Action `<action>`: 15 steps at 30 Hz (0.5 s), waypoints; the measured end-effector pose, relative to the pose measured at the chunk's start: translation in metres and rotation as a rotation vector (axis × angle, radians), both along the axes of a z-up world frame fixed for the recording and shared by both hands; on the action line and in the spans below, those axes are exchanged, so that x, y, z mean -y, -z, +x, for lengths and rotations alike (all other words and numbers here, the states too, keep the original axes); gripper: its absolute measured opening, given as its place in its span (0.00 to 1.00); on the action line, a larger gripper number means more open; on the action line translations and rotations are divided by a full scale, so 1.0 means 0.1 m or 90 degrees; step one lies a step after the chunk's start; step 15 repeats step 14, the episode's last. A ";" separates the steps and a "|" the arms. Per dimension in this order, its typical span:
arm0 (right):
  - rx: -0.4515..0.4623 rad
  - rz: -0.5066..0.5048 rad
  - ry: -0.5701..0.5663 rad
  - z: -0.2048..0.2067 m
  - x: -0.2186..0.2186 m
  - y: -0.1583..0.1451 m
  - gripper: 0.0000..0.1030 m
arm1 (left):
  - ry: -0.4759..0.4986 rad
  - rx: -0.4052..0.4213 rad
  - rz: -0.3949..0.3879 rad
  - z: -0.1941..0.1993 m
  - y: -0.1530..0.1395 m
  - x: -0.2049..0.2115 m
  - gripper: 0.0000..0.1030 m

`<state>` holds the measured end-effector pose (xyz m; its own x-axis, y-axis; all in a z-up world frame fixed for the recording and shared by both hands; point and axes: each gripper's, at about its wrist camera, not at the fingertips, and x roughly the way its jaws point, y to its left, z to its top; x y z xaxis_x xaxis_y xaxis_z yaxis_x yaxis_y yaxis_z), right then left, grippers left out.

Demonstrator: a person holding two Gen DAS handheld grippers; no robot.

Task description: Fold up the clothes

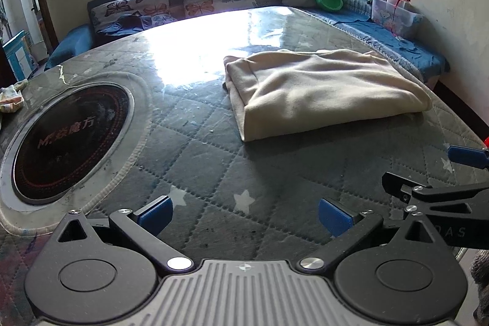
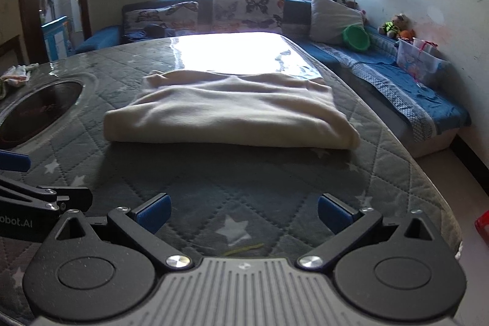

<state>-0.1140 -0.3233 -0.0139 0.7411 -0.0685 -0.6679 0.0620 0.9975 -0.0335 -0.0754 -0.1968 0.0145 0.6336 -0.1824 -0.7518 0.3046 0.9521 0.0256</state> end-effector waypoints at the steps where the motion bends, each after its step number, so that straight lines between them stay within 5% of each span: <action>1: -0.004 -0.001 0.005 0.00 0.01 0.01 1.00 | 0.002 -0.002 0.001 0.00 0.01 0.01 1.00; 15: -0.016 0.011 0.017 0.03 0.08 0.07 1.00 | -0.003 -0.003 -0.001 0.03 0.05 0.08 1.00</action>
